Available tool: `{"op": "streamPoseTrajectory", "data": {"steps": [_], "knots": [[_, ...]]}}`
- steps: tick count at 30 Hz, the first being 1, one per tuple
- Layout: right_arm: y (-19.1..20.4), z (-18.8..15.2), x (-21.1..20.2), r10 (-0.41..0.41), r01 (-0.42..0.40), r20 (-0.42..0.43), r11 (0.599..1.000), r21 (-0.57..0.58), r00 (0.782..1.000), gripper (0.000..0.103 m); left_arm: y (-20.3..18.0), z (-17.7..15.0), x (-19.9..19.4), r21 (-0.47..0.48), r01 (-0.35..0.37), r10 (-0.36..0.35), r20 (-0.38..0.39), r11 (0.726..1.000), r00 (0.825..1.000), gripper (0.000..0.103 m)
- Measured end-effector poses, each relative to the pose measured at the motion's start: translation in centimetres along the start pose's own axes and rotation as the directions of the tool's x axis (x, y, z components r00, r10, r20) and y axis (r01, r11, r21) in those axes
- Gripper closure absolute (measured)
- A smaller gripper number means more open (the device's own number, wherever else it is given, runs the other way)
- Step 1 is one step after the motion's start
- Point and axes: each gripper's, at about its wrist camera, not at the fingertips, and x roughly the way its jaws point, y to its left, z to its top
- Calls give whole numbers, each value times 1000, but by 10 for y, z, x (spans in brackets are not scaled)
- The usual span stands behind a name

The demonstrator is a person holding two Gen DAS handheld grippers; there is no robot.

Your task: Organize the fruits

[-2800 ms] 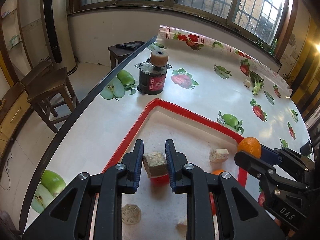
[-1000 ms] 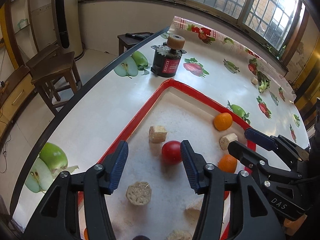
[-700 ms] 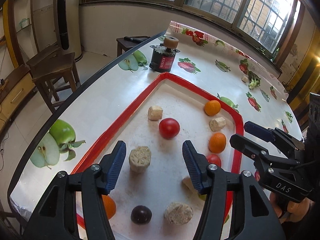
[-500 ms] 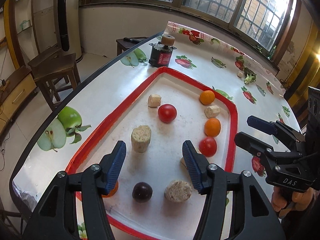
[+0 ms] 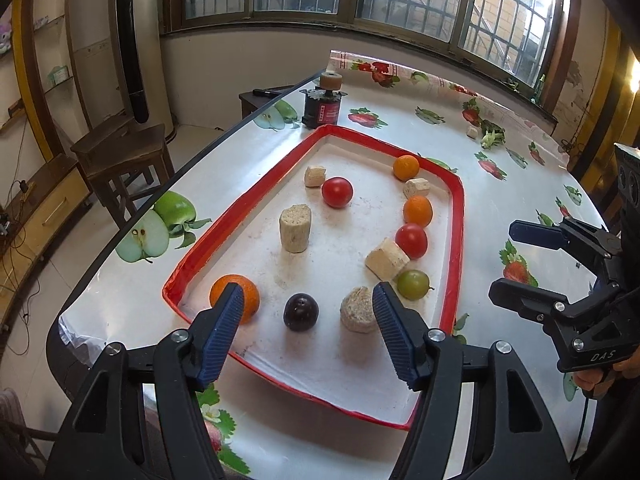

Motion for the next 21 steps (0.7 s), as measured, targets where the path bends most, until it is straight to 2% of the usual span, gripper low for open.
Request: {"op": "streamPoseTrajectory", "data": {"steps": [3, 9, 15, 17, 21], "knots": [[5, -7, -6, 13, -13, -1, 1000, -16, 1000, 19, -1, -5, -7, 8, -14, 14, 15, 1000, 1000, 28], [14, -19, -21, 18, -18, 16, 999, -36, 1000, 19, -3, -10, -29, 27, -31, 29, 80, 999, 996, 28], [18, -26, -50, 2, 1, 105, 1000, -24, 994, 19, -11, -12, -53, 56, -50, 41, 161, 997, 986, 27], [20, -29, -63, 9, -6, 143, 1000, -20, 990, 16, -16, -14, -60, 74, -61, 46, 188, 995, 981, 21], [25, -38, -86, 30, -24, 199, 999, -35, 979, 11, -23, -20, -71, 104, -69, 44, 219, 992, 975, 20]]}}
